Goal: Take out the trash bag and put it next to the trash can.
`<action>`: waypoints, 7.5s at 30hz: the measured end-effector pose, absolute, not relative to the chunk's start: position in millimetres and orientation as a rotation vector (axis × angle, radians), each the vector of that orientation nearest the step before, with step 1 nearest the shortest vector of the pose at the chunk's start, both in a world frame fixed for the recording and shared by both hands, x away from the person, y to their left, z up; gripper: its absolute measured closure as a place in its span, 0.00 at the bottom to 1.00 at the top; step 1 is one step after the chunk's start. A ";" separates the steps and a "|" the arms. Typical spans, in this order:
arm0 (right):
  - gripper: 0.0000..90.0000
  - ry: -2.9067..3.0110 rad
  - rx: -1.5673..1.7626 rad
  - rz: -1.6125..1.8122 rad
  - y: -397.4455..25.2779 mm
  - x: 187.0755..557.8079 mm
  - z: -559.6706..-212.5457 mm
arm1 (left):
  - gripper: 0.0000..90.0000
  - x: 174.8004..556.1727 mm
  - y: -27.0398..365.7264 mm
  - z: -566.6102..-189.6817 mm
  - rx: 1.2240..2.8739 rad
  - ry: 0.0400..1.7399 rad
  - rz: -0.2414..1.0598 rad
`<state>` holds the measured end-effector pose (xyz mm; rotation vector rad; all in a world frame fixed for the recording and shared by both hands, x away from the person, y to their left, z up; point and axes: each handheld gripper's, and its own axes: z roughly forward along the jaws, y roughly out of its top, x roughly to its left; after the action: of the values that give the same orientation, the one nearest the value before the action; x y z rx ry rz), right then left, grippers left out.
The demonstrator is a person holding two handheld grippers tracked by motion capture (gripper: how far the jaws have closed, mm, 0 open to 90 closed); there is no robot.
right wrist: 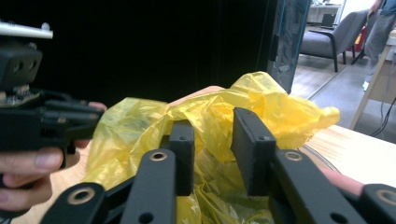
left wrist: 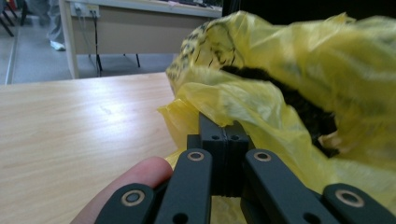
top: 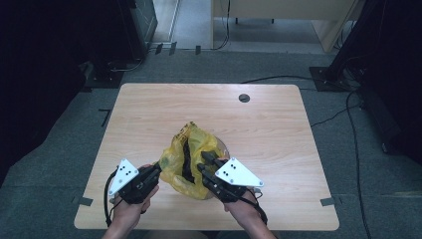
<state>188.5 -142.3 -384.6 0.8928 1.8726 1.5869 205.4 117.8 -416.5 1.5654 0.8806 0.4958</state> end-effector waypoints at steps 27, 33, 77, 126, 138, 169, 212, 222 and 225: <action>0.29 2.085 0.898 1.573 -110.3 186.3 -387.8 | 1.00 214.5 69.7 -355.2 1.616 0.777 0.404; 0.63 2.104 0.959 1.472 -100.1 189.7 -390.2 | 1.00 210.9 74.1 -352.9 1.600 0.772 0.411; 0.97 1.791 0.990 1.580 -137.3 187.7 -361.8 | 0.11 226.7 206.1 -519.1 1.832 1.443 0.705; 0.97 1.490 1.250 1.371 -229.8 241.4 -392.3 | 0.11 232.4 203.4 -527.1 1.885 1.490 0.666; 0.96 1.593 1.301 1.425 -214.7 273.5 -437.6 | 0.11 232.9 203.4 -527.3 1.879 1.491 0.666; 0.22 1.582 1.335 1.466 -266.0 244.1 -436.9 | 0.11 232.9 203.6 -527.3 1.883 1.489 0.667; 0.18 1.525 1.660 1.048 -388.1 189.3 -517.2 | 0.11 232.8 203.6 -527.2 1.884 1.492 0.667; 0.18 1.545 1.711 0.953 -407.9 178.2 -524.9 | 0.11 232.8 203.6 -527.2 1.884 1.492 0.667; 0.18 1.578 1.728 0.946 -410.5 176.5 -526.6 | 0.11 232.8 203.6 -527.2 1.883 1.492 0.667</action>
<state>176.5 -410.5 -526.6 1.7284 1.5782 0.9458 232.8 203.6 -527.2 1.8832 1.4918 0.6674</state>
